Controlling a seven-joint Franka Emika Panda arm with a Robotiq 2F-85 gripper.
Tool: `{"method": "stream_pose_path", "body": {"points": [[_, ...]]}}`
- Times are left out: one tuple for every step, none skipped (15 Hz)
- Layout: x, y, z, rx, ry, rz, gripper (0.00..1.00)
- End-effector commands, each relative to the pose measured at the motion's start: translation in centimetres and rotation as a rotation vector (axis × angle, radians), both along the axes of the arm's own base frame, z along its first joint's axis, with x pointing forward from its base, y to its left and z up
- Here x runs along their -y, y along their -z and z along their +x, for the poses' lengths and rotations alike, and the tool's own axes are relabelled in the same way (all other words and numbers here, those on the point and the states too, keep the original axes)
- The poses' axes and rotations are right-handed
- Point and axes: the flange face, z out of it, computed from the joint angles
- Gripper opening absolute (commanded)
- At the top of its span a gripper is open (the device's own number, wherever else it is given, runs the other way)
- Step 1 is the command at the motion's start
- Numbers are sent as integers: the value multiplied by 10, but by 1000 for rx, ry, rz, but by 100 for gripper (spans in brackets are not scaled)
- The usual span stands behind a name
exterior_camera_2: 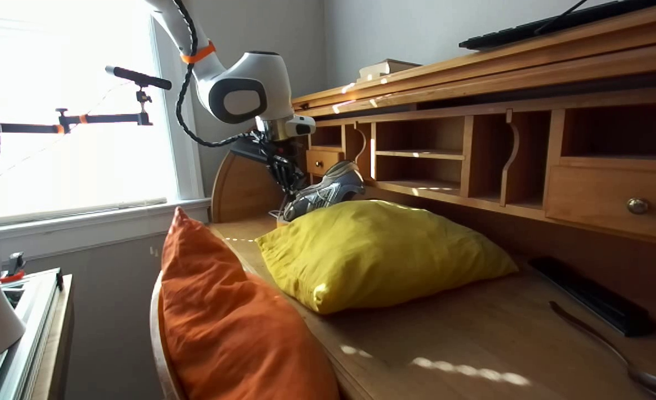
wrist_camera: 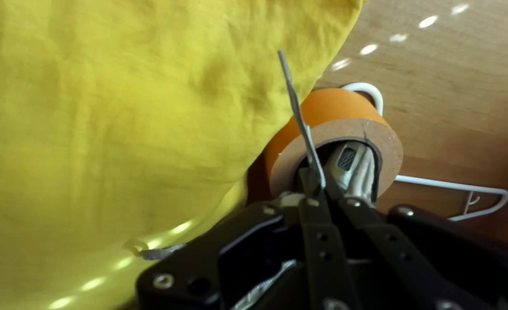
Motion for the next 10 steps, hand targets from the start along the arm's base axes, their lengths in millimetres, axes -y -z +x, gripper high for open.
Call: {"method": "stream_pose_path", "body": {"points": [[7,-20,-6,-25,-21,10,1],[9,-24,-6,-27,-26,10,1],[12,-28,-6,-26,-27,9,1],[14,-32,-6,-27,-28,9,1],[17,-36,-5,-23,-28,6,1],[18,-40,-5,-17,-33,4,1],[19,-44,-4,-11,-37,0,1],[20,-48,-3,1,-42,-5,1],[20,-52,-2,7,-49,-5,1],[19,-57,-2,20,-57,-8,1]]}}
